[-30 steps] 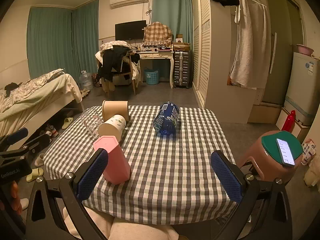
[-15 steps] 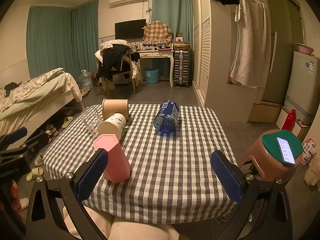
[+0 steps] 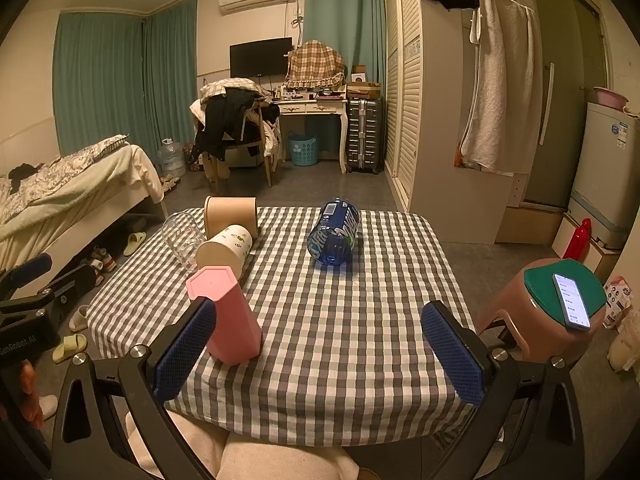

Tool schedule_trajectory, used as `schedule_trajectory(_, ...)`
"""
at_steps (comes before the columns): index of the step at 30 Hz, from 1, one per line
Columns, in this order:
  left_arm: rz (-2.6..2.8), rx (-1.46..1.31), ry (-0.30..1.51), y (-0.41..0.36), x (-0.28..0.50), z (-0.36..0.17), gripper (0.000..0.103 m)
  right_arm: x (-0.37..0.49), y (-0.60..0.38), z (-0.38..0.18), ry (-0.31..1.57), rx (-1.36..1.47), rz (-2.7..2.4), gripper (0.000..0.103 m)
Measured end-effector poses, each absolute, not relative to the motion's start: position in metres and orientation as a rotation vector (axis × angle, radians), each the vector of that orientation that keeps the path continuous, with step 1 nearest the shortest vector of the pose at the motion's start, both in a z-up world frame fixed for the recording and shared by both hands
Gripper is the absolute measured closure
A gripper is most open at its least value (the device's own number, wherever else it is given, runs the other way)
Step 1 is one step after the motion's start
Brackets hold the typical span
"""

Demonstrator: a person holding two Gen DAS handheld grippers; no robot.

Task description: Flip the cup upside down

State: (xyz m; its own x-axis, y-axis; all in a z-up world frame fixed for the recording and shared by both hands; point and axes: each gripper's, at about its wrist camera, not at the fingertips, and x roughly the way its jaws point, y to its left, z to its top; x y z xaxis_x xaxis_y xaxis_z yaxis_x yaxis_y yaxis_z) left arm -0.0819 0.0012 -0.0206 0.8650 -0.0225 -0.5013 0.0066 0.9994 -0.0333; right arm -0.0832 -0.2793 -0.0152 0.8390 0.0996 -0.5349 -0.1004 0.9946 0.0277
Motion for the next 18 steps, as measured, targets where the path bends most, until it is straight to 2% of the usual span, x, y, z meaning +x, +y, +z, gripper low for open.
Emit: schedule_trajectory(18, -0.013, -0.028, 0.526, 0.0007, -0.0825, -0.0202, 0.0, -0.0827, -0.2794, -0.0148, 0.566, 0.0, 0.106, 0.0)
